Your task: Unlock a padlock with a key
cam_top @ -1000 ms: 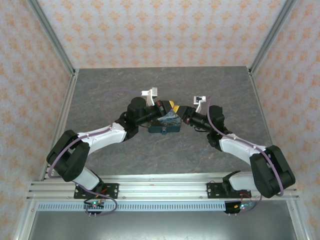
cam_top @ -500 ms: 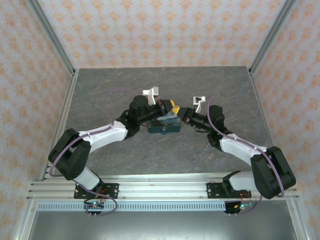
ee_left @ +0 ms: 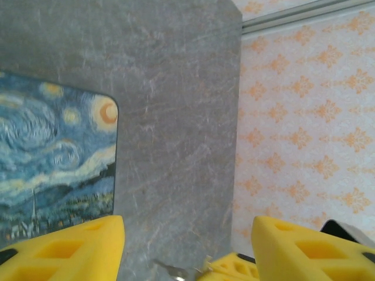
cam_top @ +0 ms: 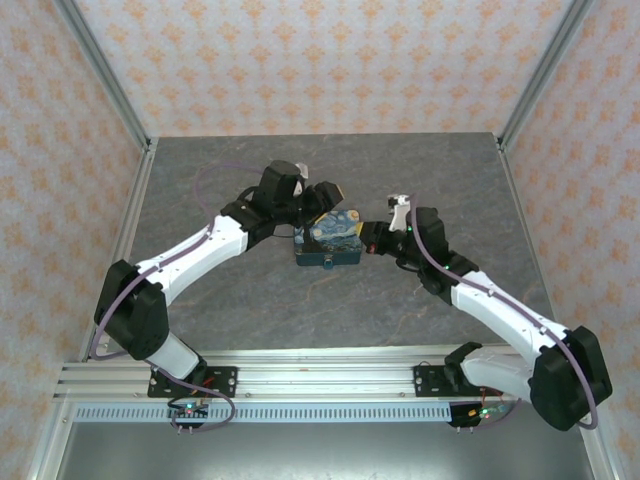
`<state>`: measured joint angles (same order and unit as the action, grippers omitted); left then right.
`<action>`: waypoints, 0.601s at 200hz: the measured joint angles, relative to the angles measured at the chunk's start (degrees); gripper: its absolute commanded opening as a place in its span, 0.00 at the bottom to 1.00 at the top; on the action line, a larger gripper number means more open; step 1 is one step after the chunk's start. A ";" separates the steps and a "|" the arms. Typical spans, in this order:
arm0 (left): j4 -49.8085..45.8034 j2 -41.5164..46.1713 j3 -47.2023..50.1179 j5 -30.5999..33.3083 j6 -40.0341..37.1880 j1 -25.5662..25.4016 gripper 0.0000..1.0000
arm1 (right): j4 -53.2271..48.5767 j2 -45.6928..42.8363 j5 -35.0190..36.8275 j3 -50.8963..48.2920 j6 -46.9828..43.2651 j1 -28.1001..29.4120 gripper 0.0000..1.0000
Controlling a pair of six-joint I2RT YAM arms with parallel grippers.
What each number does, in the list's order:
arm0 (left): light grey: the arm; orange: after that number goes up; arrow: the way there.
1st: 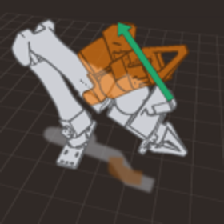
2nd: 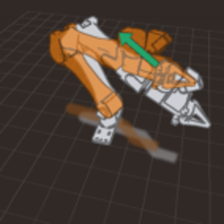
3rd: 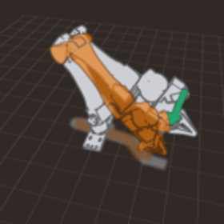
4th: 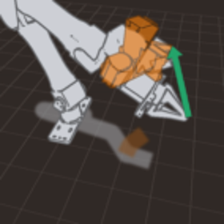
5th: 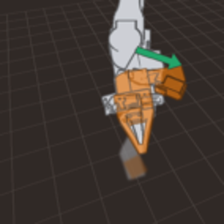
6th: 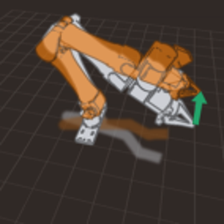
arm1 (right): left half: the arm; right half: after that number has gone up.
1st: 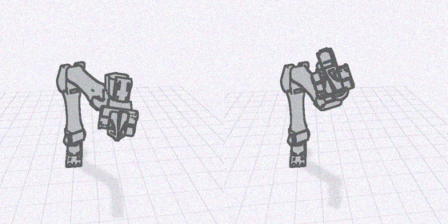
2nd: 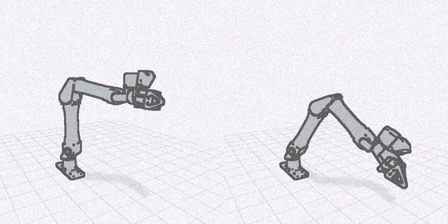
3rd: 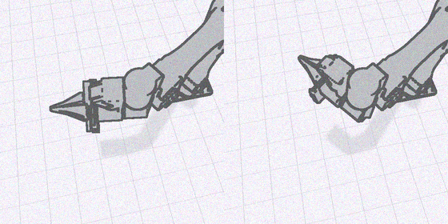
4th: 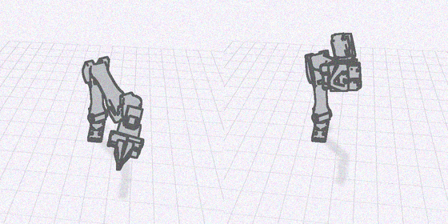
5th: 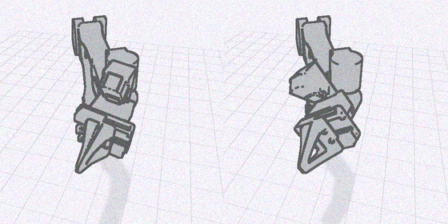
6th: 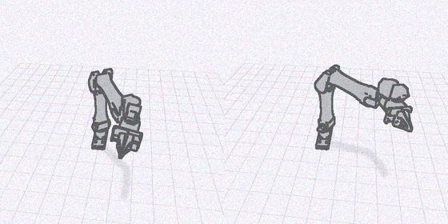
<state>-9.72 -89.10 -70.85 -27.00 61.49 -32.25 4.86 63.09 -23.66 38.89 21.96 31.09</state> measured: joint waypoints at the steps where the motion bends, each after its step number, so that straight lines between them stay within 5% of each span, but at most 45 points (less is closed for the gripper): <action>1: -0.11 0.00 -0.02 -0.07 0.13 0.00 0.59 | -0.15 0.00 0.20 0.02 -0.17 0.13 0.00; 52: -5.75 -0.28 -0.37 -2.58 5.68 -0.39 0.56 | -5.33 0.98 10.86 2.16 -7.96 6.54 0.00; 120: -5.90 -4.42 -0.35 -2.60 10.38 -3.30 0.51 | -6.12 3.61 13.09 4.26 -11.56 8.52 0.00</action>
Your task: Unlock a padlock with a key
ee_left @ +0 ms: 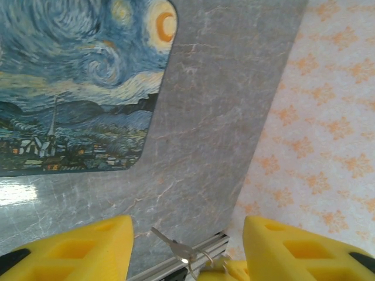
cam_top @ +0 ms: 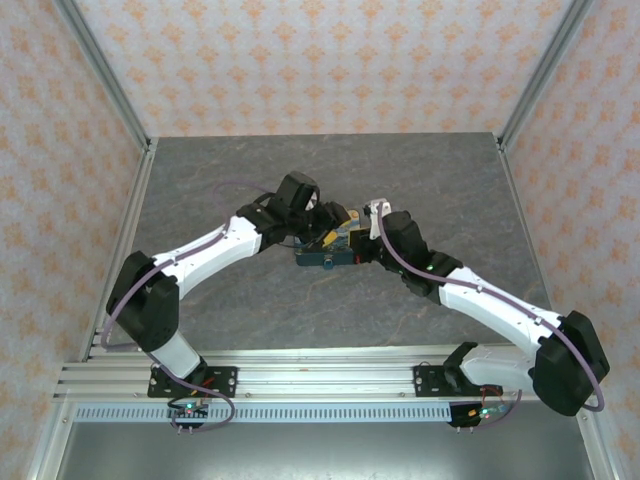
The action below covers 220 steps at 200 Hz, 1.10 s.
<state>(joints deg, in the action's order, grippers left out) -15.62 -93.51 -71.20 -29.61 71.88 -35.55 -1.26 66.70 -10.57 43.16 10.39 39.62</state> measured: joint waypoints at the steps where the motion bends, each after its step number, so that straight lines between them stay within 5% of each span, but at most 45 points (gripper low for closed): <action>1: 0.00 -0.11 0.00 0.00 0.09 0.00 0.50 | -0.02 0.00 -0.02 0.00 0.02 0.00 0.00; 220: 1.70 -2.89 -1.95 0.22 1.84 -1.60 0.00 | -2.23 0.46 0.46 0.70 -2.12 0.11 0.00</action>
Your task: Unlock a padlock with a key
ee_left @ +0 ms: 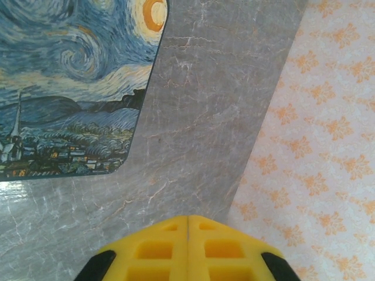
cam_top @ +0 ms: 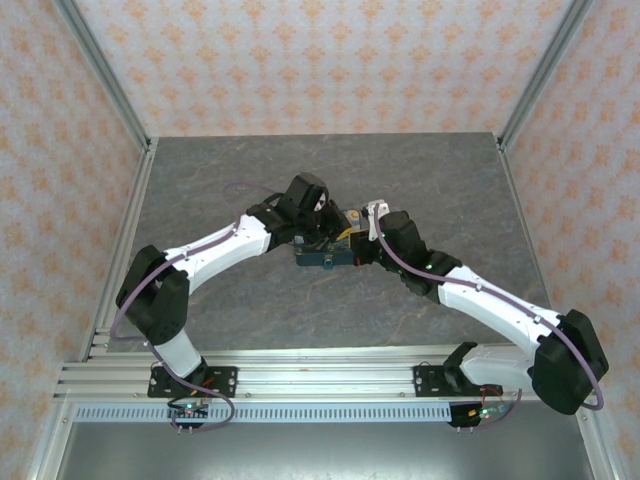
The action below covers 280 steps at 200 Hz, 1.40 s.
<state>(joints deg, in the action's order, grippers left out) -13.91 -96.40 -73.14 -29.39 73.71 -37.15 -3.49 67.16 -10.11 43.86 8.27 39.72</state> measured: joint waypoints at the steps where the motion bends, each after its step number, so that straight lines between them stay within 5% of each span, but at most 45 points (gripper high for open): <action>1: 0.04 -0.02 0.00 0.02 0.17 0.00 0.00 | -0.02 0.02 0.04 0.00 0.00 0.00 0.00; 9: 0.04 -0.15 0.00 0.02 0.00 0.00 0.00 | -0.09 0.09 0.13 0.00 0.00 0.00 0.00; 43: 0.02 -0.44 0.00 0.15 -1.42 0.02 0.00 | -0.68 0.02 0.96 0.02 0.83 0.00 0.44; 61: 0.22 -0.42 0.07 1.03 -4.52 0.17 0.00 | -2.01 -1.73 0.96 0.00 2.01 -0.83 0.53; 115: 8.79 4.72 8.35 2.89 -19.30 3.82 0.00 | 6.23 -9.22 -8.81 -4.68 18.23 -12.35 0.55; 173: 22.53 14.34 15.37 4.63 -33.14 4.52 0.00 | 31.04 2.45 -18.99 -11.13 43.74 -14.05 0.55; 227: 35.36 16.52 21.27 7.74 -34.34 4.52 0.00 | 48.63 8.15 -20.39 -11.19 56.68 -14.03 0.54; 280: 38.75 16.37 21.75 10.60 -31.71 4.52 0.00 | 53.90 8.33 -20.35 -11.19 61.33 -13.25 0.54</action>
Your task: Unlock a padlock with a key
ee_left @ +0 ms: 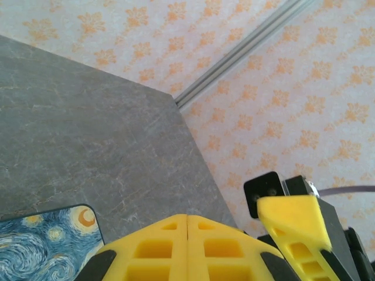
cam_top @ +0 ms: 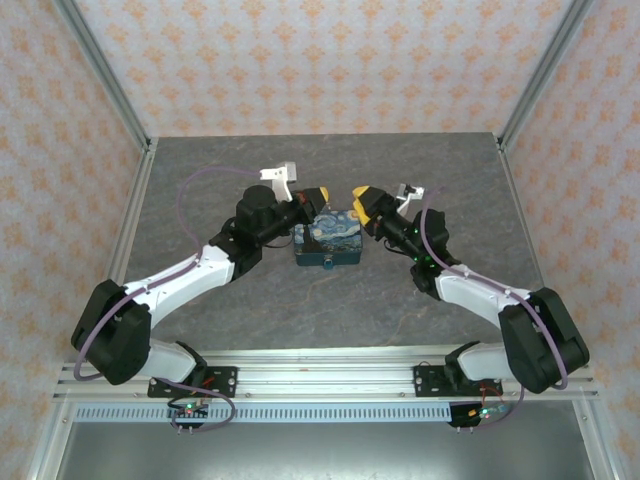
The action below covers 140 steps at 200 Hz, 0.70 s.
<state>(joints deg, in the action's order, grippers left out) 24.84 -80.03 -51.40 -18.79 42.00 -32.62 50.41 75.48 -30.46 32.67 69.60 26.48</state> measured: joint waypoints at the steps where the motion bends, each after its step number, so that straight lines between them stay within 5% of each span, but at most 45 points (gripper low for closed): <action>1: -0.02 -0.04 0.00 0.07 0.02 0.00 0.00 | 0.00 0.00 0.00 0.00 0.00 0.04 0.54; 30: -4.00 -2.36 -2.51 0.63 2.32 0.00 0.00 | -3.43 -1.33 -0.11 0.07 -2.78 1.27 0.49; 75: -13.81 -8.52 -10.71 -5.07 6.75 0.00 0.00 | -24.11 -11.72 0.96 3.23 -22.62 2.91 0.45; 140: -18.21 -12.52 -13.70 -15.19 12.44 0.00 0.00 | -39.26 -15.13 1.95 4.68 -41.42 2.82 0.53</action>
<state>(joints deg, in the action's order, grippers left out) 6.63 -92.55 -65.10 -33.98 54.43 -32.62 11.16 60.36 -28.51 37.34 28.18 29.30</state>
